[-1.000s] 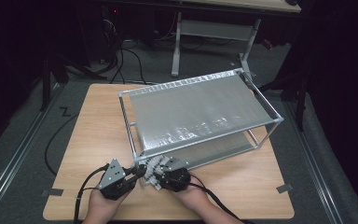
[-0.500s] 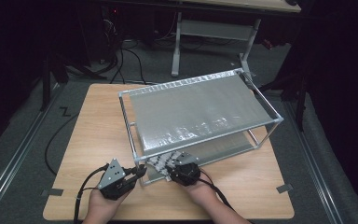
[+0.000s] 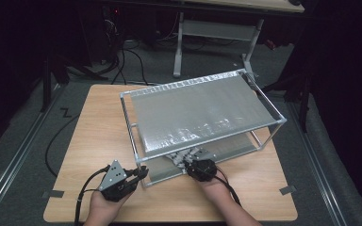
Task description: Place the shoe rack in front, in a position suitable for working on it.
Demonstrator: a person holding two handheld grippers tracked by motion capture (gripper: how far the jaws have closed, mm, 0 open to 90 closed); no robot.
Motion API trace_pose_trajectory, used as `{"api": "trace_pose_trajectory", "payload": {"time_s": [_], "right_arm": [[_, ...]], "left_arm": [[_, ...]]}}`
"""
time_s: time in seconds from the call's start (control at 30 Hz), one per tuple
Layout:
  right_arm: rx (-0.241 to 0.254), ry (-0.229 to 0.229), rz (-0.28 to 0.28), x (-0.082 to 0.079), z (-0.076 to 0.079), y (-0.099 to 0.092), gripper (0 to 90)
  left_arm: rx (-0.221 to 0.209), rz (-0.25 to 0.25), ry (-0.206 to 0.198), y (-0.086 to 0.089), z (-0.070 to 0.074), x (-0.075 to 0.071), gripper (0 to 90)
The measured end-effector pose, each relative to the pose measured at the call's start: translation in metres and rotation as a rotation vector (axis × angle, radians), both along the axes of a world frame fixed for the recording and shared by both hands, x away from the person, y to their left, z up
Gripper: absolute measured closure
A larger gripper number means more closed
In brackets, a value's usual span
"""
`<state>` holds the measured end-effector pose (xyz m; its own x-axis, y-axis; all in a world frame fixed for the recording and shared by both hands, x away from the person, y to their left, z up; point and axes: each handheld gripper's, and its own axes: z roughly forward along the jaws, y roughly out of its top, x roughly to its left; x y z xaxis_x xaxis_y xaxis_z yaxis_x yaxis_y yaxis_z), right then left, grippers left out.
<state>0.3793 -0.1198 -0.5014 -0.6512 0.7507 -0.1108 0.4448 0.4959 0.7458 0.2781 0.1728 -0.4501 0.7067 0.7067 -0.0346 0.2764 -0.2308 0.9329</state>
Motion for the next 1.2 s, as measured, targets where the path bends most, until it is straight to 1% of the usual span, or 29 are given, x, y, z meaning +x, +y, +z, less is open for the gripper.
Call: {"api": "trace_pose_trajectory", "payload": {"time_s": [0.1,0.13,0.2,0.3,0.37,0.4,0.53,0.67,0.8,0.87,0.97,1.07,1.2], "right_arm": [[-0.009,-0.001,-0.033,0.004,0.0,-0.01,61.5],[0.0,0.009,-0.054,0.006,0.0,-0.013,61.5],[-0.004,0.014,-0.085,0.008,0.001,-0.021,61.5],[-0.012,0.01,-0.109,0.014,0.001,-0.033,61.4],[-0.007,0.009,-0.132,0.017,0.001,-0.04,61.4],[-0.019,0.005,-0.144,0.019,0.001,-0.044,61.4],[-0.027,0.007,-0.178,0.023,0.002,-0.057,61.5],[-0.015,0.019,-0.218,0.028,0.004,-0.072,61.7],[-0.017,0.01,-0.248,0.033,0.005,-0.09,62.8],[-0.018,0.01,-0.274,0.036,0.005,-0.099,63.3],[-0.021,-0.005,-0.307,0.039,0.004,-0.113,63.7],[-0.04,-0.013,-0.341,0.041,0.005,-0.123,63.7],[-0.048,-0.02,-0.384,0.044,0.006,-0.136,63.7]], "left_arm": [[-0.001,0.0,0.001,0.0,0.0,0.0,80.8],[-0.001,0.0,0.001,0.0,0.0,0.0,80.8],[-0.002,0.001,0.001,0.0,0.0,0.0,80.8],[-0.005,-0.001,0.004,0.0,0.0,0.0,80.7],[-0.005,0.0,0.003,0.0,0.0,0.0,80.7],[-0.005,0.0,0.004,0.0,0.0,0.0,80.7],[-0.006,-0.001,0.004,0.0,0.0,0.0,80.6],[-0.01,-0.003,0.006,0.001,0.0,0.001,80.7],[-0.018,-0.007,0.009,0.001,-0.001,0.001,80.4],[-0.018,-0.009,0.007,0.001,-0.001,0.001,80.4],[-0.024,-0.008,0.008,0.001,-0.002,0.002,80.4],[-0.021,-0.008,0.005,0.0,-0.002,0.001,80.5],[-0.019,-0.004,0.01,0.0,-0.001,0.001,80.4]]}}
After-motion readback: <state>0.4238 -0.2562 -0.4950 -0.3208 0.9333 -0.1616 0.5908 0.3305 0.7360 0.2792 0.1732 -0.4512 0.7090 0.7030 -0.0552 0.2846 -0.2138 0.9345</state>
